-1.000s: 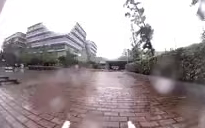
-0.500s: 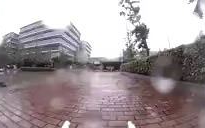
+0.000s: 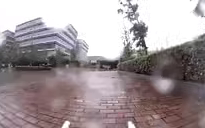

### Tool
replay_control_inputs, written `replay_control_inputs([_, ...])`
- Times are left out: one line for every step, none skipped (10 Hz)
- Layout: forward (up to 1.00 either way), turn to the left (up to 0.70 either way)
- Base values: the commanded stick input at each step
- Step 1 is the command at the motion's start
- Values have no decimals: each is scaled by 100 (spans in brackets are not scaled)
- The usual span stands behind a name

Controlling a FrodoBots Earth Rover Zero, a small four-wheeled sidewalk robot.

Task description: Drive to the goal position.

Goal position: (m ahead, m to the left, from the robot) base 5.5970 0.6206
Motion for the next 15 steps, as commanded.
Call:
replay_control_inputs([70,0])
replay_control_inputs([70,0])
replay_control_inputs([70,0])
replay_control_inputs([70,0])
replay_control_inputs([70,0])
replay_control_inputs([70,0])
replay_control_inputs([70,0])
replay_control_inputs([70,0])
replay_control_inputs([70,0])
replay_control_inputs([70,0])
replay_control_inputs([70,0])
replay_control_inputs([70,0])
replay_control_inputs([70,0])
replay_control_inputs([70,0])
replay_control_inputs([70,0])
